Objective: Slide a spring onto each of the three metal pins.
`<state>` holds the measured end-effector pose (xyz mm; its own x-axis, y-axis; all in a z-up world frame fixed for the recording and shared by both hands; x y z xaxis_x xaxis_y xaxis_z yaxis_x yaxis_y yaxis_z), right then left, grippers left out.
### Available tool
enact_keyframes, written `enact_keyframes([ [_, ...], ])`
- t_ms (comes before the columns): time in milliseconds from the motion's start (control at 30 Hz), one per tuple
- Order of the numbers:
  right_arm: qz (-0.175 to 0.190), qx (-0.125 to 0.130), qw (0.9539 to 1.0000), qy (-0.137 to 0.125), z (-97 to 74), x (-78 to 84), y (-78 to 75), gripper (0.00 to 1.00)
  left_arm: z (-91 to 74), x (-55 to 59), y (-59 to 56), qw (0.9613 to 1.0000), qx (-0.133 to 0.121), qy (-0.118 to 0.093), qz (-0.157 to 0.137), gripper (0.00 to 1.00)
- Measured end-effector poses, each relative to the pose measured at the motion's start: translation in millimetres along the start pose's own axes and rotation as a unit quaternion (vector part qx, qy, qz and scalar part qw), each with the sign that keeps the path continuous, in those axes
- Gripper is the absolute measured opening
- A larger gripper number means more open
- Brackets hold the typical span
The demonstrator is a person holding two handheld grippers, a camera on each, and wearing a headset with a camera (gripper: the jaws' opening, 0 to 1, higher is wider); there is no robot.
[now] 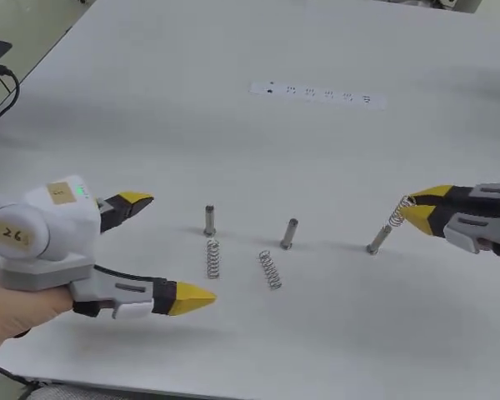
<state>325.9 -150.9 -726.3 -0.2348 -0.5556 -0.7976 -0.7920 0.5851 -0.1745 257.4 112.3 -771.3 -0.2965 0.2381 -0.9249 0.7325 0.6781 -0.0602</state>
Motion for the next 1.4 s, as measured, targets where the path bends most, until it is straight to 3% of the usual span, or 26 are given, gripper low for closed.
enact_keyframes([
  [767, 0.021, -0.011, 0.9996, 0.016, 13.9, 12.4, 0.0, 0.07, -4.2, 4.8, 4.7, 0.9999, -0.008, 0.004, -0.009, 0.98],
  [1400, 0.035, -0.014, 0.9987, 0.034, 28.6, 34.1, 3.7, 0.07, -6.2, 3.9, 4.7, 0.9999, -0.012, 0.000, -0.010, 0.98],
])
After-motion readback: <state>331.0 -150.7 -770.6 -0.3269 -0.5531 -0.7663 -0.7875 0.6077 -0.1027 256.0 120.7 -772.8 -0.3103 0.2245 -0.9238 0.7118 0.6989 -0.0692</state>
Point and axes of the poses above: the centre of the closed fingertips' face, and the gripper's own axes: z roughly forward along the fingers, y roughly to its left, x roughly out of its underside, the point moved 2 cm from there along -z, roughly backward along the fingers, and after that the axes turned 2 degrees about -y, right-handed, at the moved point
